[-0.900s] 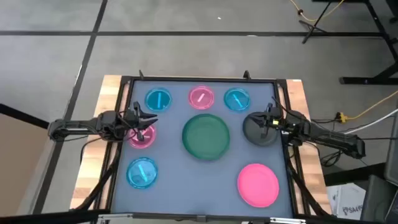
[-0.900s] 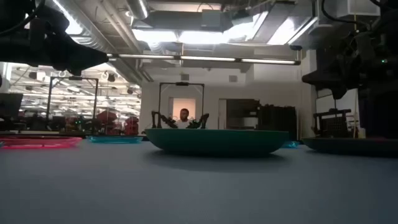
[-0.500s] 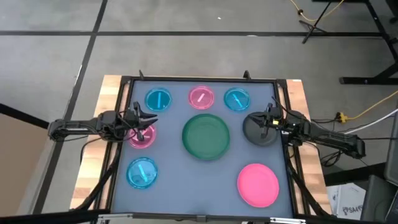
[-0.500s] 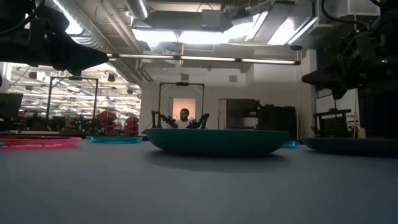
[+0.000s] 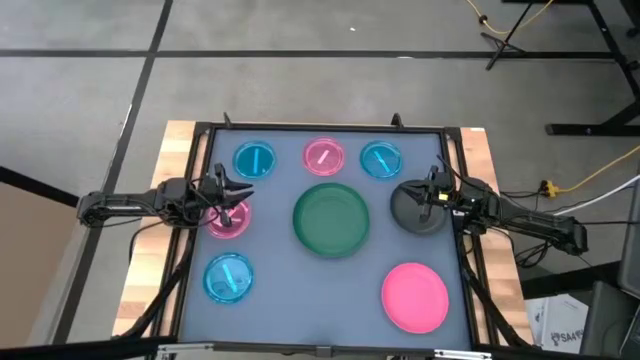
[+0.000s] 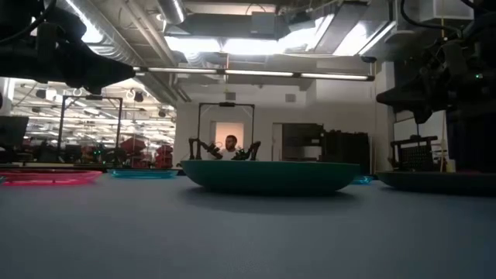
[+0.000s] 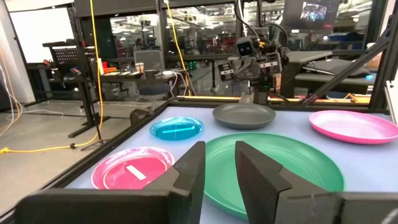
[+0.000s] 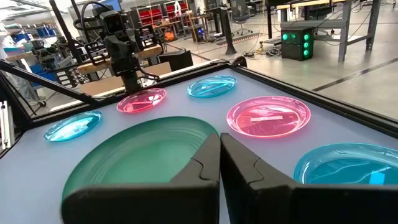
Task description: Stack plastic plates
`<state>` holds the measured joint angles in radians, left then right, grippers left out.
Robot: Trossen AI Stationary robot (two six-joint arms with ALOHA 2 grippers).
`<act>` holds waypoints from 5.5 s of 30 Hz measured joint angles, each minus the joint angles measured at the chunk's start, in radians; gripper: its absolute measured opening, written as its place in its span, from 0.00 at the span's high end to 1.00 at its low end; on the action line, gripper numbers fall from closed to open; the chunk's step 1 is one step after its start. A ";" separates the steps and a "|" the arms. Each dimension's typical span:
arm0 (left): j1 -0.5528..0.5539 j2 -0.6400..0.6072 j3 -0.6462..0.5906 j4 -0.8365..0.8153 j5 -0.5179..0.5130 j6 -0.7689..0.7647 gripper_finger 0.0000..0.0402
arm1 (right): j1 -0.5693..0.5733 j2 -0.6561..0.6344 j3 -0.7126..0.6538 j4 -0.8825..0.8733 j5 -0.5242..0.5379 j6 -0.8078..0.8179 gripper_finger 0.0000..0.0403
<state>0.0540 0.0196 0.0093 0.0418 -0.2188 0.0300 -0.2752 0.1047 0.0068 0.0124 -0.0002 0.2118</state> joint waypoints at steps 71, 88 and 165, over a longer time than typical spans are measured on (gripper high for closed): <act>0.000 0.787 0.334 0.416 -0.123 -0.045 0.79 | 0.000 0.088 -0.001 0.297 0.166 -0.170 0.99; 0.000 0.934 0.373 0.423 -0.092 -0.159 0.79 | 0.000 0.131 0.063 0.165 0.175 -0.128 0.85; -0.017 1.007 0.372 0.423 -0.084 -0.151 0.79 | -0.229 1.542 0.903 -0.914 0.087 -0.819 0.98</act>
<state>0.0372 1.0267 0.3817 0.4648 -0.3023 -0.1211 -0.5045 1.6463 0.9096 -0.9020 0.0864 -0.6073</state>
